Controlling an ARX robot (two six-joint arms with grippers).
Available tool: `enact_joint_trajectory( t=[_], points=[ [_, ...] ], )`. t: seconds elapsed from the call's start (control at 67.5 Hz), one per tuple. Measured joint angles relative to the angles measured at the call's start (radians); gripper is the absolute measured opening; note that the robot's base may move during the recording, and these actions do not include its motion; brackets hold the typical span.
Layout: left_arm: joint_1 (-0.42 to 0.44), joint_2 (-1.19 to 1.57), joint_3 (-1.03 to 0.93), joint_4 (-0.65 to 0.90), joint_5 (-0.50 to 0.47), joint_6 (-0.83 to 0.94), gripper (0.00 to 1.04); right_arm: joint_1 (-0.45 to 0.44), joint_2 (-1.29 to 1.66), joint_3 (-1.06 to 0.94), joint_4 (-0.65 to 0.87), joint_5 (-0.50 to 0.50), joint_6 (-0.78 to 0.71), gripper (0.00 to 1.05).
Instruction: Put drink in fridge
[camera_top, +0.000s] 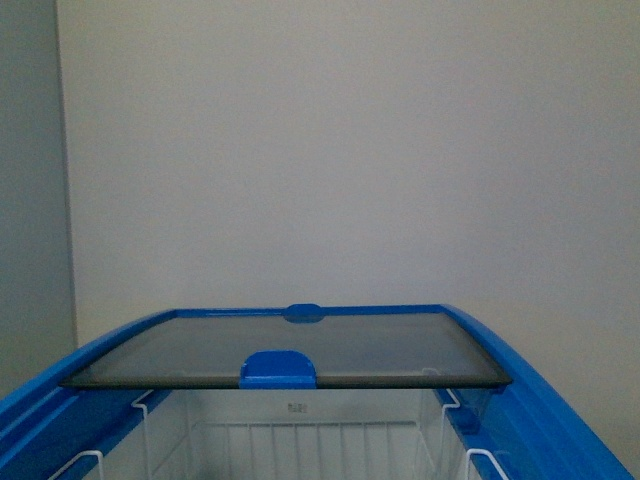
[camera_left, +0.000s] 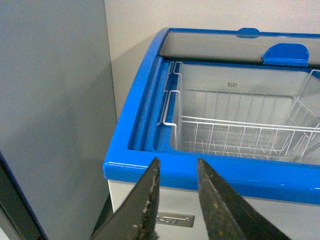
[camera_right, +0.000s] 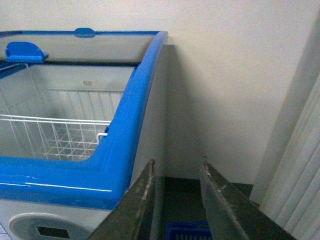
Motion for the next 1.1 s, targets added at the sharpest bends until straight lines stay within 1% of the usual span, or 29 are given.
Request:
enact_joint_trajectory(
  t=[0.059,0.089,0.104,0.133,0.193,0.267,0.311,0.341,0.37,0.385,0.43,1.096],
  points=[
    [0.000,0.000,0.000,0.000,0.000,0.000,0.42,0.000,0.000,0.000,0.000,0.000,0.000,0.45],
    [0.000,0.000,0.000,0.000,0.000,0.000,0.45,0.000,0.000,0.000,0.000,0.000,0.000,0.48],
    [0.000,0.000,0.000,0.000,0.000,0.000,0.49,0.000,0.000,0.000,0.000,0.000,0.000,0.52],
    [0.000,0.000,0.000,0.000,0.000,0.000,0.53,0.000,0.000,0.000,0.000,0.000,0.000,0.55],
    [0.000,0.000,0.000,0.000,0.000,0.000,0.67,0.000,0.000,0.000,0.000,0.000,0.000,0.69],
    [0.000,0.000,0.000,0.000,0.000,0.000,0.77,0.000,0.000,0.000,0.000,0.000,0.000,0.79],
    [0.000,0.000,0.000,0.000,0.000,0.000,0.86,0.000,0.000,0.000,0.000,0.000,0.000,0.88],
    [0.000,0.000,0.000,0.000,0.000,0.000,0.89,0.000,0.000,0.000,0.000,0.000,0.000,0.91],
    [0.000,0.000,0.000,0.000,0.000,0.000,0.96,0.000,0.000,0.000,0.000,0.000,0.000,0.97],
    [0.000,0.000,0.000,0.000,0.000,0.001,0.98,0.000,0.000,0.000,0.000,0.000,0.000,0.99],
    [0.000,0.000,0.000,0.000,0.000,0.001,0.96,0.000,0.000,0.000,0.000,0.000,0.000,0.97],
    [0.000,0.000,0.000,0.000,0.000,0.000,0.97,0.000,0.000,0.000,0.000,0.000,0.000,0.97]
  ],
)
